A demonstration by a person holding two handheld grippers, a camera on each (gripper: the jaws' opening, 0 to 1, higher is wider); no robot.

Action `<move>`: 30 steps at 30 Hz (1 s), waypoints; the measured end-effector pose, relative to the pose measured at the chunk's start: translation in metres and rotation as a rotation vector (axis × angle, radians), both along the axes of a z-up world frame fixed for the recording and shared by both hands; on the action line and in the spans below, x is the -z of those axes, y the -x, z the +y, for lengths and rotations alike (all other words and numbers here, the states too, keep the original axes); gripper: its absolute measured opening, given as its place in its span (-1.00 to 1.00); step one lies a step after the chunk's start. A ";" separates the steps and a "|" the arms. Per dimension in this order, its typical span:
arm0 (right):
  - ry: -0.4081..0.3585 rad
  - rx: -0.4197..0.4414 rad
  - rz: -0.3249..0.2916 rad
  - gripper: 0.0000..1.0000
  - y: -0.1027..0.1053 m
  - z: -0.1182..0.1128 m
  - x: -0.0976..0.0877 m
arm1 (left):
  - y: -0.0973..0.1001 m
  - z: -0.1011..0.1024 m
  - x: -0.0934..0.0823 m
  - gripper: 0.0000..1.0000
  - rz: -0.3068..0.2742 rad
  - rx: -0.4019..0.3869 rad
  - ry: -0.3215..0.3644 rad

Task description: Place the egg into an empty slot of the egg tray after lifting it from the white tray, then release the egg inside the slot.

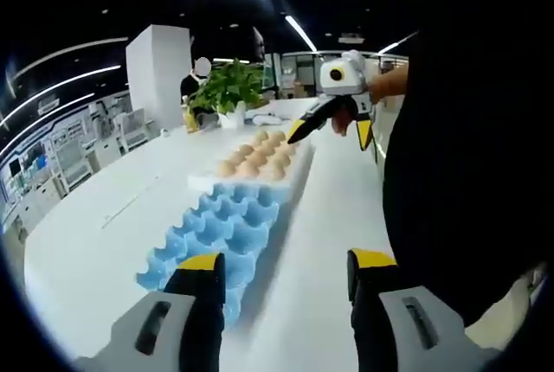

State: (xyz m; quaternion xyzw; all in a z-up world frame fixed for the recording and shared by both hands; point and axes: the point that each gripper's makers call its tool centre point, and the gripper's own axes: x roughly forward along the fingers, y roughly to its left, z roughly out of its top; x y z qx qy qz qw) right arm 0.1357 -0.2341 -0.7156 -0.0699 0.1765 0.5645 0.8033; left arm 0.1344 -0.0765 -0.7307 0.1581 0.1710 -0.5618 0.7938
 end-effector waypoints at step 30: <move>0.000 0.004 0.010 0.48 0.002 0.000 0.000 | -0.002 0.002 -0.001 0.12 -0.009 -0.001 -0.009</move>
